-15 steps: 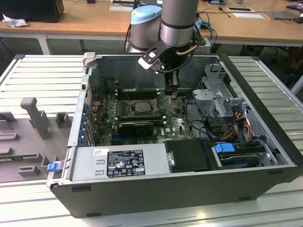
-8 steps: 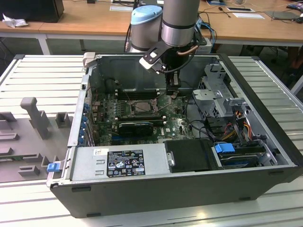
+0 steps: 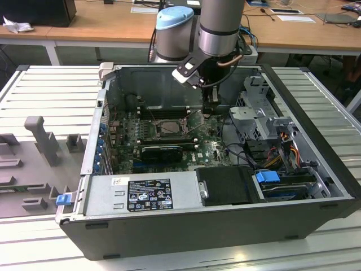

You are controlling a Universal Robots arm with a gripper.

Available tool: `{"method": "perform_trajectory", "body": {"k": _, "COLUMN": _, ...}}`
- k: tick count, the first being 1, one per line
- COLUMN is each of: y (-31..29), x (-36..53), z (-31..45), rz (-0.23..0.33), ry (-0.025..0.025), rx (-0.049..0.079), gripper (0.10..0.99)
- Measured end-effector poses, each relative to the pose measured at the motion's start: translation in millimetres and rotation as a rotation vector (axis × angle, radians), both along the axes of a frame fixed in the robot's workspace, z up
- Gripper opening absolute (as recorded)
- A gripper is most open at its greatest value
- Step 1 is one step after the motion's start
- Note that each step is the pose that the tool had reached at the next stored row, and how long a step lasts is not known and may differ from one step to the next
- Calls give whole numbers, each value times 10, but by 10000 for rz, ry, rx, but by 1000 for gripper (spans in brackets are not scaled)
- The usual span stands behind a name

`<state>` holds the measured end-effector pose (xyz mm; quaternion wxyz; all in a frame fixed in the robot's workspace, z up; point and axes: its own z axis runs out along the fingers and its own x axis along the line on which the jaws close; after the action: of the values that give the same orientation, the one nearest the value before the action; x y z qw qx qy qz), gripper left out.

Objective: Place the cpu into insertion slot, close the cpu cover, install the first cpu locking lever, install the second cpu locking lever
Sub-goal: 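Close the cpu cover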

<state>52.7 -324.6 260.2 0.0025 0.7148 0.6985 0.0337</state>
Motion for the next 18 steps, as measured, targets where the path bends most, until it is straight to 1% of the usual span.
{"method": "perform_trajectory", "body": {"k": 2, "y": 1, "x": 33, "z": -10, "rz": 22, "ry": 0, "rx": 3, "gripper": 106}}
{"method": "perform_trajectory", "body": {"k": 4, "y": 1, "x": 105, "z": -43, "rz": 137, "ry": 0, "rx": 2, "gripper": 106}}
{"method": "perform_trajectory", "body": {"k": 7, "y": 3, "x": 131, "z": -105, "rz": 183, "ry": 0, "rx": 1, "gripper": 106}}
{"method": "perform_trajectory", "body": {"k": 9, "y": 3, "x": 131, "z": -157, "rz": 194, "ry": 1, "rx": 3, "gripper": 106}}
{"method": "perform_trajectory", "body": {"k": 10, "y": 3, "x": 129, "z": -174, "rz": 209, "ry": 14, "rx": 6, "gripper": 106}}
{"method": "perform_trajectory", "body": {"k": 13, "y": 2, "x": 79, "z": -175, "rz": 216, "ry": 16, "rx": 5, "gripper": 106}}
{"method": "perform_trajectory", "body": {"k": 16, "y": 3, "x": 51, "z": -175, "rz": 216, "ry": 16, "rx": 27, "gripper": 106}}
{"method": "perform_trajectory", "body": {"k": 18, "y": 2, "x": 5, "z": -175, "rz": 216, "ry": 16, "rx": 33, "gripper": 106}}
